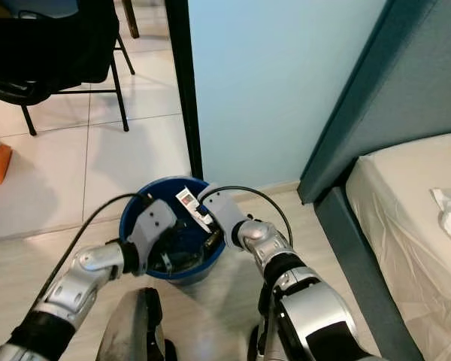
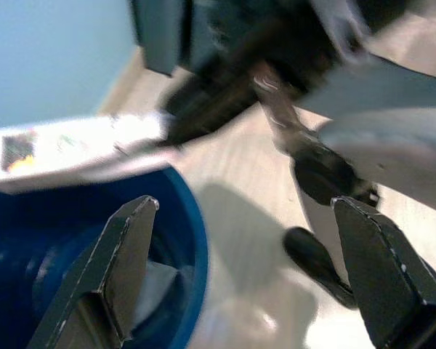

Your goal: Clean up the room

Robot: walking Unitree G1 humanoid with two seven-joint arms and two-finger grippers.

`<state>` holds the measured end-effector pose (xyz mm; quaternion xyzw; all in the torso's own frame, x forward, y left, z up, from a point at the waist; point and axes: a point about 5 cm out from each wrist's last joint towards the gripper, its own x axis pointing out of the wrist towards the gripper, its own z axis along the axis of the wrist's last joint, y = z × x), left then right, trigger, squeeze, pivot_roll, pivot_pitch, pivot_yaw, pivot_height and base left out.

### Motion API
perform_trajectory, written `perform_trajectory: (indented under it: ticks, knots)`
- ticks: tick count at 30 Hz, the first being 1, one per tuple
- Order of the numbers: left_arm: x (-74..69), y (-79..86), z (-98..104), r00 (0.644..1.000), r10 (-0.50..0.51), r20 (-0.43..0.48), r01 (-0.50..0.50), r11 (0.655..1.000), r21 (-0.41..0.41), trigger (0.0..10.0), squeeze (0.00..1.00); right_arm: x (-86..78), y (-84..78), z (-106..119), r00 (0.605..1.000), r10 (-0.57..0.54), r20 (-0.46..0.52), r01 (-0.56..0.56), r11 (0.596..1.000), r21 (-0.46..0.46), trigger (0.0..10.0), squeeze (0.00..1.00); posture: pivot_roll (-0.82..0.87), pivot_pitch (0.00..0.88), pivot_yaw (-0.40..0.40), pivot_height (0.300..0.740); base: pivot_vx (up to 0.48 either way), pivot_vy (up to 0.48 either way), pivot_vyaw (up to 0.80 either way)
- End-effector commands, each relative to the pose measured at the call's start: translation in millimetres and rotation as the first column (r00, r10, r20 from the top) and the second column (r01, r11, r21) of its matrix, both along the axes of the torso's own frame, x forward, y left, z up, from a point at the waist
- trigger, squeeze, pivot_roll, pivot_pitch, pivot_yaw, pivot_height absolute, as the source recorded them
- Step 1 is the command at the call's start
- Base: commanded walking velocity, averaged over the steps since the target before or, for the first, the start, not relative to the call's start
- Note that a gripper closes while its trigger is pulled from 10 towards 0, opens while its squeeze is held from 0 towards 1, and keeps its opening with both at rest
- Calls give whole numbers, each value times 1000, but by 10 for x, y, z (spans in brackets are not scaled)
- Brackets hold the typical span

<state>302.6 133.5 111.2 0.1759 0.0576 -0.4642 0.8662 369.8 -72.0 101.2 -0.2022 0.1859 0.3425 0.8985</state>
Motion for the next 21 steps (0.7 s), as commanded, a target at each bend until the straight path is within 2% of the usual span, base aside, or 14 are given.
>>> perform_trajectory:
  ticks: [1, 7, 14, 21]
  knots:
    - [-75, 10, -65, 999, -43, -23, 44, 999, 31, 10000, 0, -23, 12, -41, 1000, 20, -8, -20, 999, -27, 10000, 0, 145, 383, -65, 568, 0, 0, 0]
    - [-74, 26, -74, 998, -57, -13, 57, 997, 57, 10000, 0, -17, 17, -28, 1000, 23, 0, -23, 999, -33, 10000, 0, 143, 382, -64, 568, 0, 0, 0]
    - [44, 148, -61, 999, 11, 31, -15, 991, 136, 10000, 0, 1, 41, 9, 1000, 9, 9, -8, 1000, -6, 10000, 0, 143, 373, -65, 568, 0, 0, 0]
    - [15, 160, -69, 1000, -12, 11, 10, 988, 153, 10000, 0, -8, 61, 0, 1000, 15, 3, -15, 1000, -4, 10000, 0, 148, 366, -66, 568, 0, 0, 0]
